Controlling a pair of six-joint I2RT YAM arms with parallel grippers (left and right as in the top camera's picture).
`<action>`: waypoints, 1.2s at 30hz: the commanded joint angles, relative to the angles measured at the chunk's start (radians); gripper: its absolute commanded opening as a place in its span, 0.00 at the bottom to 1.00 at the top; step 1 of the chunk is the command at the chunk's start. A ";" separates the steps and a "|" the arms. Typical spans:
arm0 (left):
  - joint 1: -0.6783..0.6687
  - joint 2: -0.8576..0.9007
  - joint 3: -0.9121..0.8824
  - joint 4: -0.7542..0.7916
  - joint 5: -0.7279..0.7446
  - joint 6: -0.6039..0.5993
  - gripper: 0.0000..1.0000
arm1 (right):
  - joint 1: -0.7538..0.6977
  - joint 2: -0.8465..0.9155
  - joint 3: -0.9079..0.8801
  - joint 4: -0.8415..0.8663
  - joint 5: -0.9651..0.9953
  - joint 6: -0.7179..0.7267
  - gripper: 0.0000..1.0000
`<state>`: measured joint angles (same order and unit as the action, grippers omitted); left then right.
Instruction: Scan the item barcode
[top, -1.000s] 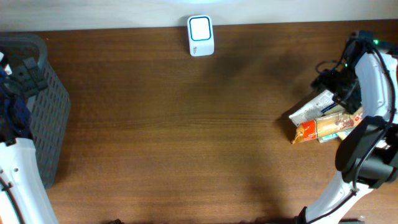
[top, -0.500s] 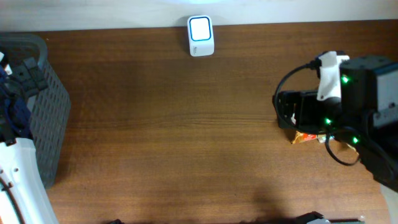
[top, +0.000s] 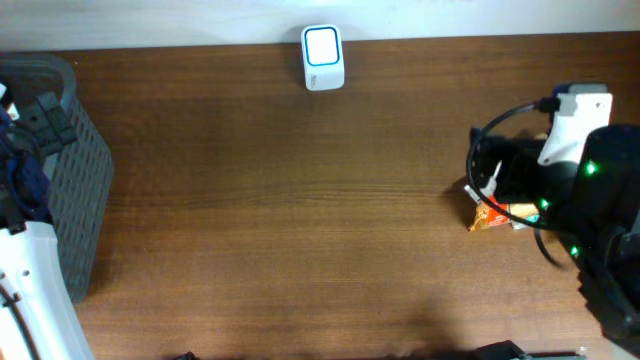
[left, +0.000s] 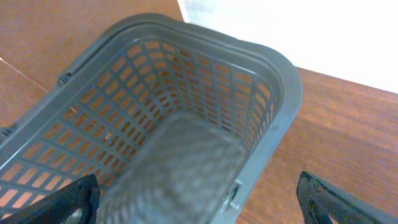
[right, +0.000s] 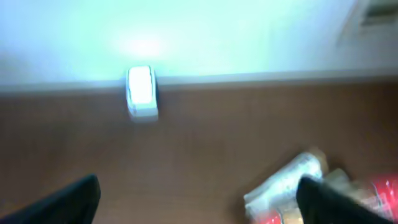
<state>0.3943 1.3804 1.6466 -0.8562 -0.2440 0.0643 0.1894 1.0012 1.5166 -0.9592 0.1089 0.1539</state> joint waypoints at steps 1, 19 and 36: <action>0.002 0.001 0.006 0.001 -0.004 0.013 0.99 | -0.085 -0.186 -0.298 0.222 -0.080 -0.095 0.99; 0.002 0.001 0.006 0.001 -0.004 0.013 0.99 | -0.156 -0.998 -1.511 0.949 -0.113 -0.095 0.99; 0.002 0.001 0.006 0.001 -0.004 0.013 0.99 | -0.157 -0.998 -1.511 0.880 -0.109 -0.094 0.98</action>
<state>0.3939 1.3830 1.6466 -0.8562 -0.2440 0.0643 0.0387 0.0139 0.0143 -0.0780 0.0055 0.0673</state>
